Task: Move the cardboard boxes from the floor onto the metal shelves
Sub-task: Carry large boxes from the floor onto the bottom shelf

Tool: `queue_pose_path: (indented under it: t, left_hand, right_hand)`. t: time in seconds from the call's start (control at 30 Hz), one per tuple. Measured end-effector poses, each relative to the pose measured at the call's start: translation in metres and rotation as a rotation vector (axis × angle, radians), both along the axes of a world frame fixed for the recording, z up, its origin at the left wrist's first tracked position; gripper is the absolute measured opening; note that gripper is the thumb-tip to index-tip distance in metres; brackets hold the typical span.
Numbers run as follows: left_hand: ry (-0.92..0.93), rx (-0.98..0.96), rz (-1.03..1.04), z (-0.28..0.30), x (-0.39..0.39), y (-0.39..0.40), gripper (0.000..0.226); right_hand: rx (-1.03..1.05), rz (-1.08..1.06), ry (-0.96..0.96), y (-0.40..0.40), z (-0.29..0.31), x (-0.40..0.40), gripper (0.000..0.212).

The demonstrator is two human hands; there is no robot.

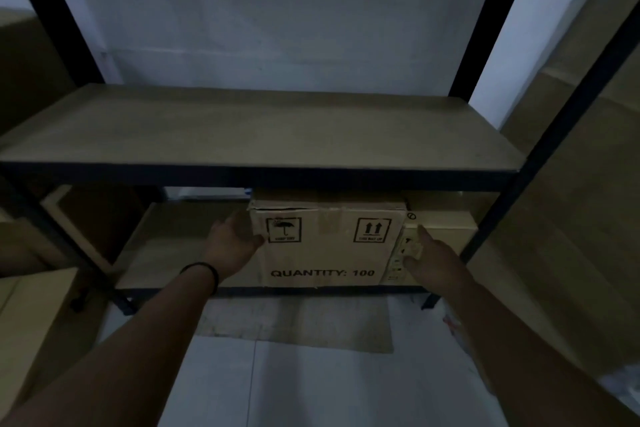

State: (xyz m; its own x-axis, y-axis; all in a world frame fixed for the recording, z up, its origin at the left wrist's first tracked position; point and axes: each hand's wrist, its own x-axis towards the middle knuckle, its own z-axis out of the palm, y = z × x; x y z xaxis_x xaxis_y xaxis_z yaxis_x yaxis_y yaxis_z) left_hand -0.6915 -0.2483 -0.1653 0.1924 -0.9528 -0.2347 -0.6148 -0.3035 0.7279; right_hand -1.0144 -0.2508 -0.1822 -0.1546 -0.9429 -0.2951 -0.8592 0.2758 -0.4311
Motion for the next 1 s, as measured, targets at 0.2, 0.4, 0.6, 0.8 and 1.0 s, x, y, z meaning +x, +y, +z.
queue_pose_path:
  t: [0.2, 0.4, 0.6, 0.8, 1.0]
  left_hand:
    - [-0.093, 0.048, -0.003, 0.038, -0.014, 0.063, 0.042]
    - [-0.129, -0.056, -0.027, 0.069, -0.021, 0.160, 0.026]
    - [-0.069, -0.169, -0.035, 0.076, -0.017, 0.248, 0.024]
    - [-0.114, -0.164, -0.003, 0.071, -0.004, 0.284, 0.046]
    - [-0.112, -0.098, 0.030, 0.064, 0.007, 0.280, 0.044]
  right_hand:
    - [-0.050, 0.009, -0.001, 0.065, 0.024, 0.002, 0.076]
    - [-0.110, 0.022, -0.064, 0.156, 0.053, -0.003, 0.080]
    - [-0.180, 0.054, -0.116, 0.251, 0.053, -0.008, 0.068]
    - [-0.148, 0.080, -0.068, 0.284, 0.045, -0.005, 0.071]
    - [-0.139, 0.067, -0.033, 0.271, 0.029, -0.011, 0.071]
